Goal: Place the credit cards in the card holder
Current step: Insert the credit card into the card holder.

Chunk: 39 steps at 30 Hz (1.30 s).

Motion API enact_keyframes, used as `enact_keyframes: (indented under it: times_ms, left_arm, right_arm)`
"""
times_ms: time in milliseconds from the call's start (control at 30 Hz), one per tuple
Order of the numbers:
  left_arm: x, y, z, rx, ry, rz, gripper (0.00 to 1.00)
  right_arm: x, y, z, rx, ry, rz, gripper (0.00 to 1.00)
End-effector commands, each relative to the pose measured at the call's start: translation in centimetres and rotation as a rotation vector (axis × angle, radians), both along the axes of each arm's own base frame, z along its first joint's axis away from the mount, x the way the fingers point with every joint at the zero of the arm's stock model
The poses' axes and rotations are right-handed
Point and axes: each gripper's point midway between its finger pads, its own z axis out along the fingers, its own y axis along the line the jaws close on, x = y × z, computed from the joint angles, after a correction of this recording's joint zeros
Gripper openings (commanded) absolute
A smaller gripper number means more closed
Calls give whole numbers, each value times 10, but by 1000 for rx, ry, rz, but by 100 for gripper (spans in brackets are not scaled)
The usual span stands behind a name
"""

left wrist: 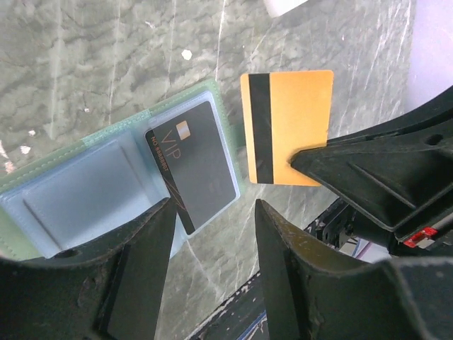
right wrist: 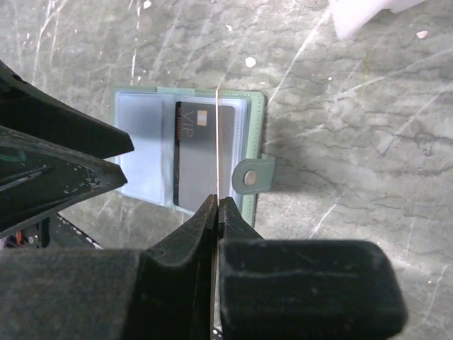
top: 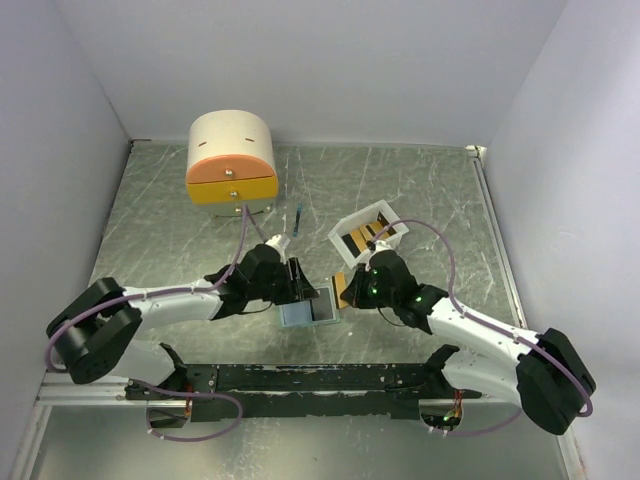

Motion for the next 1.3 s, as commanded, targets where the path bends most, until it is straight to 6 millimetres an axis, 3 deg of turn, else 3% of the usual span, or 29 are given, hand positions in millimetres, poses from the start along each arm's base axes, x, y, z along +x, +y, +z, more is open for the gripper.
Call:
enact_keyframes:
  times_ms: [0,200,367,533,767,867,1267]
  left_arm:
    - [5,17,5,64,-48,32,60]
    - [11,45,-4,101,-46,66,55]
    - [11,66,-14,155,-35,79,50]
    - [8,73,-16,166,-53,71,50]
    - [1,81,-35,217,-17,51,52]
    - [-3,81,-40,211,-6,45,50]
    - [-9,86,-55,240,25,45,38]
  right_arm:
    - [-1,11,18,37,-8,3,0]
    - [-8,38,34,147,-20,42,0]
    - [-10,57,36,210,-19,61,0]
    - [-8,64,31,210,-9,68,0]
    - [-6,71,20,204,-9,102,0]
    - [-8,73,7,176,10,119,0]
    - [-9,71,-14,155,17,127,0]
